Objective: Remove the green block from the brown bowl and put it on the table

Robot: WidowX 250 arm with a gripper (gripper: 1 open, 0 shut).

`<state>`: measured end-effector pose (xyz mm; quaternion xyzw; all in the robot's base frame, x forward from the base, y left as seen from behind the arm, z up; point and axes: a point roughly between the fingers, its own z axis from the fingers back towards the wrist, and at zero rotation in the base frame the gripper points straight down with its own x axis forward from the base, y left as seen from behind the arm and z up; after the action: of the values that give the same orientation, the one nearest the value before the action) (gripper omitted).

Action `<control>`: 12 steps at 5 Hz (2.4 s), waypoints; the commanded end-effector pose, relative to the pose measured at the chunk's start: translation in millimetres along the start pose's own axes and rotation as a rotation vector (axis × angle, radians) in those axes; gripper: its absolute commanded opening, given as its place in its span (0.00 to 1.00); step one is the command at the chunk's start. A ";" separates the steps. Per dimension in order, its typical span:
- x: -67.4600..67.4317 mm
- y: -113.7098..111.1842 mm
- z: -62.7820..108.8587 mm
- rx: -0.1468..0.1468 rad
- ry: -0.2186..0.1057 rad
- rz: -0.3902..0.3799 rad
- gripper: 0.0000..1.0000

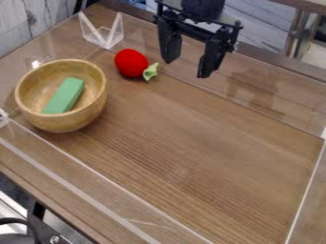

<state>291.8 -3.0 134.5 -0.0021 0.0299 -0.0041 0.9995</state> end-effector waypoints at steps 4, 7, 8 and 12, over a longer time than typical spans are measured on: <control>-48.4 132.6 -25.3 -0.001 -0.028 0.107 1.00; -64.4 192.7 -82.9 0.003 -0.025 0.367 1.00; -62.2 185.8 -92.2 0.006 -0.023 0.360 1.00; -48.1 165.8 -89.8 0.019 -0.045 0.337 1.00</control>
<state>232.2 159.4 33.4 0.0013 0.0307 0.1624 0.9862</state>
